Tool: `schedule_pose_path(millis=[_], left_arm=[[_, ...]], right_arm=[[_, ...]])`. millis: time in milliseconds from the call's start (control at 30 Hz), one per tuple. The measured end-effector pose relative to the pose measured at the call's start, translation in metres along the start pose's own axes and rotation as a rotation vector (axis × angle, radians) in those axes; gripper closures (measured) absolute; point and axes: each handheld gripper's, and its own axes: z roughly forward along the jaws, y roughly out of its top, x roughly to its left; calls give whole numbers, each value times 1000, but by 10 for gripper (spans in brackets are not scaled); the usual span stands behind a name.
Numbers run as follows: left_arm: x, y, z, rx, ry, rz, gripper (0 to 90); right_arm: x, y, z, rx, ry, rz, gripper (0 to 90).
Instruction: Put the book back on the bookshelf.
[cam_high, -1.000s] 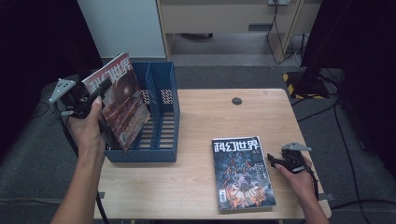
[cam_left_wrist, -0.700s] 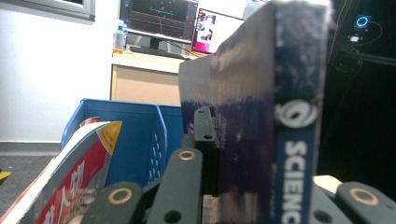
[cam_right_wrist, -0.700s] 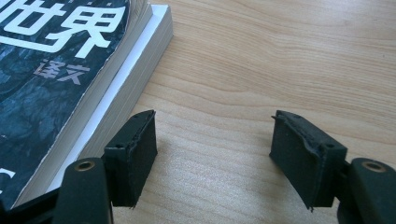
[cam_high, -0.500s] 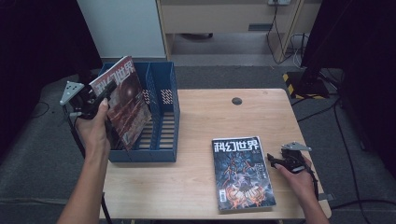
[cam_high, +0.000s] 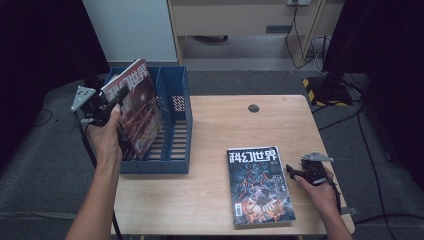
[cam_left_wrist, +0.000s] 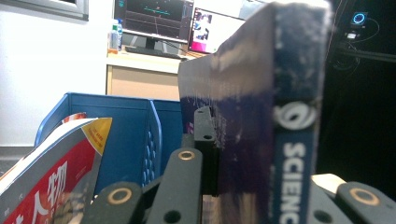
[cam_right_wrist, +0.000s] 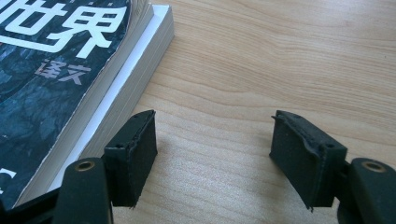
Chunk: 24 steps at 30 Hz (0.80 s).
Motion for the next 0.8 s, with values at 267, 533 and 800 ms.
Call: schedule_pose_path(millis=[267, 533, 800], left_arm=[[4, -7, 3, -16, 1, -12, 830], [8, -14, 6, -25, -4, -13, 829], [10, -19, 8, -35, -16, -12, 828]], right_arm=[[0, 0, 0, 0, 0, 0, 312], [0, 0, 0, 1, -1, 0, 313], [0, 0, 0, 0, -1, -1, 315]])
